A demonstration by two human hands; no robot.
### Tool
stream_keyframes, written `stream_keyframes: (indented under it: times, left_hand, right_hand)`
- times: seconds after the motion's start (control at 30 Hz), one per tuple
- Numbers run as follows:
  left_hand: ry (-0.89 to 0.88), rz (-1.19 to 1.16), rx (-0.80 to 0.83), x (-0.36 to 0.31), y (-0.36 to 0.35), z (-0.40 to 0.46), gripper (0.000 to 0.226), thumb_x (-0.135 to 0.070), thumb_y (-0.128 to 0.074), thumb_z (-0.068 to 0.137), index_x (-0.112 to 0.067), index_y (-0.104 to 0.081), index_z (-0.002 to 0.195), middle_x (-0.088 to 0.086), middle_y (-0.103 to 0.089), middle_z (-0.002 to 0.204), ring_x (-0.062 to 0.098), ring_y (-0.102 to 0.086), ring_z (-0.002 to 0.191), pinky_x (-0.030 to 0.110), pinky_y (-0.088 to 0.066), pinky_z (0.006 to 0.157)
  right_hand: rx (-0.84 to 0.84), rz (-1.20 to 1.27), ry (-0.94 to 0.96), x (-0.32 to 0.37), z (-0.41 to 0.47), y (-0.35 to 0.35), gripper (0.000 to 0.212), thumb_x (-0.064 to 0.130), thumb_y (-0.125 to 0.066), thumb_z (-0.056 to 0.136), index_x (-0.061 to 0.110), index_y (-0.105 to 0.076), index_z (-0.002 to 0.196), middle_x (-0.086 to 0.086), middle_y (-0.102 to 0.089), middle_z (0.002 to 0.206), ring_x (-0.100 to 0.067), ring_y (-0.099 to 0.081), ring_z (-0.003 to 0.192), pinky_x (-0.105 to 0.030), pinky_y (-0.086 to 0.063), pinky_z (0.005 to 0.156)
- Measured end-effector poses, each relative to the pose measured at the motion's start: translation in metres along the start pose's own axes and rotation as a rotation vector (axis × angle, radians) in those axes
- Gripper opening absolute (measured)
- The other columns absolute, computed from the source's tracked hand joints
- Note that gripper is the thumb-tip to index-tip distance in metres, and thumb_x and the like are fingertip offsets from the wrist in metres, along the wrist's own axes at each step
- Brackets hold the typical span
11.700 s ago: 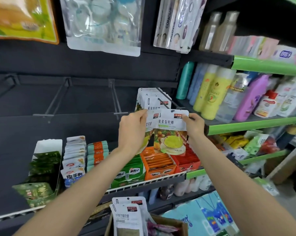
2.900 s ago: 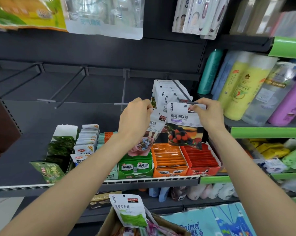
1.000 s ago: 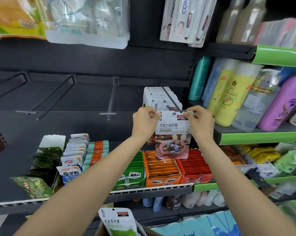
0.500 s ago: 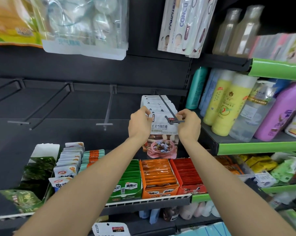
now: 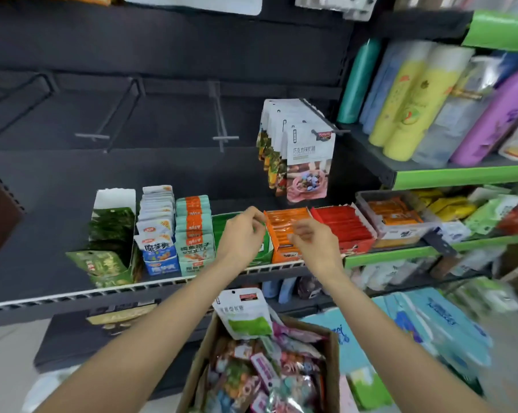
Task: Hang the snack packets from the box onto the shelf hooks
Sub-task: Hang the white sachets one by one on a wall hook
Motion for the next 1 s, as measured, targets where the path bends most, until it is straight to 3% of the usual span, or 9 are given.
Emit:
stream_keyframes:
  times: [0.2, 0.37, 0.47, 0.53, 0.7, 0.77, 0.87, 0.93, 1.0]
  left_hand:
    - [-0.064, 0.326, 0.385, 0.077, -0.018, -0.046, 0.049, -0.003, -0.048, 0.092, -0.011, -0.042, 0.139, 0.011, -0.046, 0.142, 0.025, -0.045, 0.129, 0.032, -0.036, 0.105]
    - [-0.074, 0.405, 0.57, 0.111, -0.03, -0.068, 0.046, -0.013, -0.053, 0.094, -0.013, -0.043, 0.139, 0.01, -0.046, 0.141, 0.026, -0.045, 0.128, 0.037, -0.039, 0.103]
    - [-0.095, 0.412, 0.523, 0.119, -0.028, -0.072, 0.033, -0.013, -0.056, 0.092, -0.014, -0.057, 0.126, 0.009, -0.058, 0.128, 0.025, -0.055, 0.116, 0.041, -0.047, 0.095]
    - [-0.084, 0.376, 0.476, 0.123, -0.025, -0.075, 0.022, -0.011, -0.053, 0.094, -0.012, -0.065, 0.112, 0.01, -0.065, 0.116, 0.026, -0.06, 0.105, 0.04, -0.05, 0.089]
    - [-0.135, 0.309, 0.402, 0.123, -0.012, -0.083, 0.019, -0.008, -0.05, 0.095, -0.009, -0.067, 0.104, 0.011, -0.066, 0.108, 0.026, -0.061, 0.094, 0.039, -0.051, 0.081]
    - [-0.153, 0.254, 0.315, 0.12, 0.002, -0.079, 0.019, -0.006, -0.047, 0.096, -0.006, -0.064, 0.104, 0.011, -0.063, 0.107, 0.025, -0.059, 0.091, 0.037, -0.05, 0.078]
    - [-0.191, 0.196, 0.202, 0.107, 0.025, -0.069, 0.016, -0.007, -0.049, 0.095, -0.004, -0.063, 0.102, 0.011, -0.063, 0.102, 0.024, -0.057, 0.093, 0.032, -0.046, 0.079]
    - [-0.201, 0.157, 0.176, 0.093, 0.036, -0.06, 0.014, -0.009, -0.051, 0.094, -0.006, -0.064, 0.1, 0.008, -0.063, 0.099, 0.022, -0.057, 0.096, 0.028, -0.042, 0.08]
    - [-0.212, 0.122, 0.142, 0.072, 0.045, -0.053, 0.016, -0.011, -0.052, 0.093, -0.007, -0.065, 0.101, 0.006, -0.064, 0.099, 0.019, -0.056, 0.095, 0.025, -0.04, 0.079]
  right_hand:
    - [0.424, -0.108, -0.088, -0.029, -0.06, -0.085, 0.052, 0.017, -0.057, 0.093, 0.009, -0.04, 0.142, -0.007, -0.044, 0.144, -0.022, -0.041, 0.133, -0.03, -0.034, 0.105]
    - [0.461, -0.278, -0.086, -0.043, -0.073, -0.109, 0.041, 0.007, -0.051, 0.095, 0.01, -0.049, 0.135, -0.016, -0.059, 0.123, -0.03, -0.053, 0.117, -0.031, -0.042, 0.086]
    - [0.411, -0.345, -0.129, -0.052, -0.074, -0.112, 0.025, 0.005, -0.051, 0.093, 0.005, -0.06, 0.116, -0.016, -0.061, 0.099, -0.031, -0.059, 0.099, -0.026, -0.033, 0.069]
    - [0.403, -0.395, -0.147, -0.057, -0.077, -0.114, 0.009, 0.004, -0.053, 0.092, -0.001, -0.06, 0.088, -0.019, -0.055, 0.08, -0.029, -0.054, 0.079, -0.027, -0.027, 0.064]
    - [0.317, -0.281, -0.148, -0.062, -0.082, -0.104, 0.039, 0.013, -0.07, 0.083, 0.0, -0.042, 0.057, -0.022, -0.037, 0.058, -0.022, -0.032, 0.053, -0.027, -0.02, 0.054]
    - [0.233, -0.189, -0.157, -0.061, -0.079, -0.089, 0.039, 0.017, -0.073, 0.081, -0.006, -0.049, 0.06, -0.021, -0.04, 0.055, -0.027, -0.031, 0.051, -0.027, -0.021, 0.053]
    - [0.09, 0.106, -0.16, -0.046, -0.077, -0.061, 0.006, 0.006, -0.066, 0.085, 0.001, -0.065, 0.082, -0.004, -0.061, 0.067, -0.002, -0.051, 0.053, -0.021, -0.045, 0.055]
    - [0.035, 0.273, -0.173, -0.035, -0.075, -0.045, 0.015, -0.002, -0.059, 0.088, 0.004, -0.066, 0.1, -0.003, -0.066, 0.092, 0.002, -0.06, 0.068, -0.016, -0.052, 0.062]
    - [-0.017, 0.266, -0.132, -0.022, -0.069, -0.03, 0.012, -0.003, -0.057, 0.089, 0.005, -0.064, 0.094, -0.002, -0.065, 0.089, 0.003, -0.061, 0.064, -0.014, -0.048, 0.056]
Point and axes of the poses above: each hand's wrist, its own z-axis towards the middle knuckle, its own y-axis out of the back of the hand, x = y × z, the point moved 7 cm from there along z, towards the middle knuckle
